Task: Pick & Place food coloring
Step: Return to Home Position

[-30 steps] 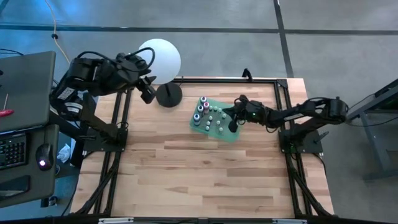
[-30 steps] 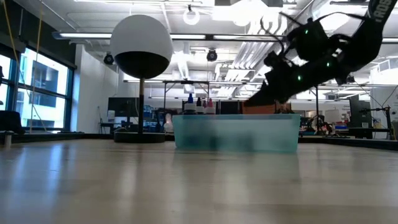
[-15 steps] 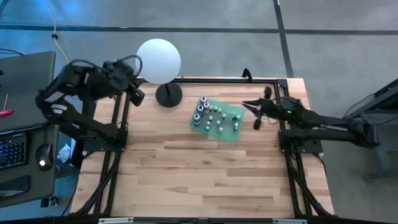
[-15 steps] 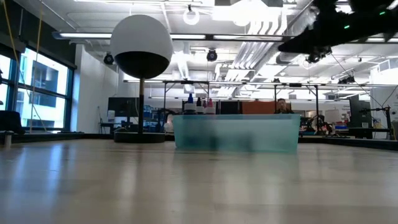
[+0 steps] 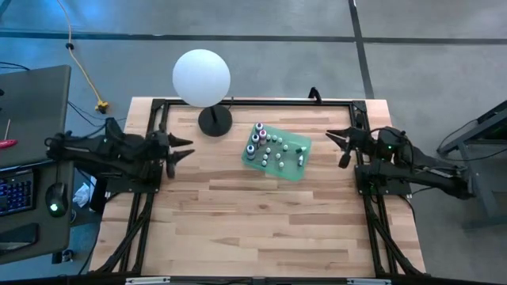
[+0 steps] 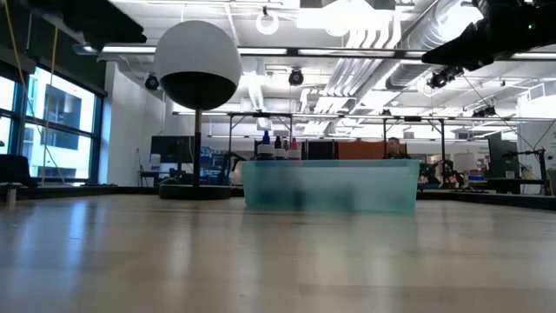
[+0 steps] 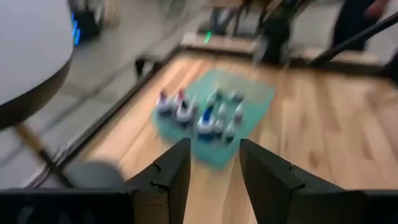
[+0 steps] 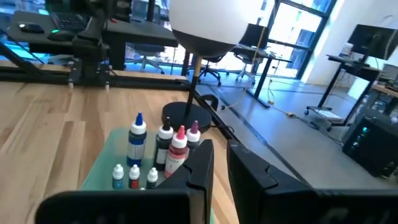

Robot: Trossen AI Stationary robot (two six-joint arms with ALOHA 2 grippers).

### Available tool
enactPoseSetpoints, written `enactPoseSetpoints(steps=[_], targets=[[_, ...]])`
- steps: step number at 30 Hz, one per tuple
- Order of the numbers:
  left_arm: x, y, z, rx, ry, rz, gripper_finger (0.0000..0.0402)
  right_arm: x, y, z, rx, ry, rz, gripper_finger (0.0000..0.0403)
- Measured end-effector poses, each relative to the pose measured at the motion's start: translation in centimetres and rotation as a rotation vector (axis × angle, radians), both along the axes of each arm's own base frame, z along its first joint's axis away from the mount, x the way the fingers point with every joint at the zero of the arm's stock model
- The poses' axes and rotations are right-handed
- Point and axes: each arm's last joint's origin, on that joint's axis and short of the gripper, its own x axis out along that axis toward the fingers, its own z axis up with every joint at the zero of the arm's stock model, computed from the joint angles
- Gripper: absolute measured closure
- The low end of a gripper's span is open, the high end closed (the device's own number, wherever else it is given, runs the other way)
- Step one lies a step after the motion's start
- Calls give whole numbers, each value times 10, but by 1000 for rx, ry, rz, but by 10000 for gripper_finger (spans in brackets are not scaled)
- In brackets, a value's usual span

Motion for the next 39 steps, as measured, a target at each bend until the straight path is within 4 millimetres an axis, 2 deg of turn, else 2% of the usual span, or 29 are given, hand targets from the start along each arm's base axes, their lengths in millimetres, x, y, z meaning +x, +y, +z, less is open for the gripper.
enactPoseSetpoints(steps=[6,9,16,19,23,29,39], targets=[[-23,3,-52,74,-194,-74,266,1,0,-2,25,-12,4,364],[-30,4,-69,62,-252,-79,266,4,0,-14,65,-15,24,364],[-18,1,-78,87,-216,-120,266,13,-3,-48,46,-88,47,364],[-14,-1,-78,131,-284,-169,266,14,-2,-59,49,-137,79,364],[-9,-3,-95,182,-291,-232,266,15,-1,-75,60,-162,145,364],[-3,-4,-117,163,-294,-222,266,16,0,-77,96,-163,153,364],[0,-5,-123,161,-269,-229,266,16,-1,-77,77,-156,151,364]])
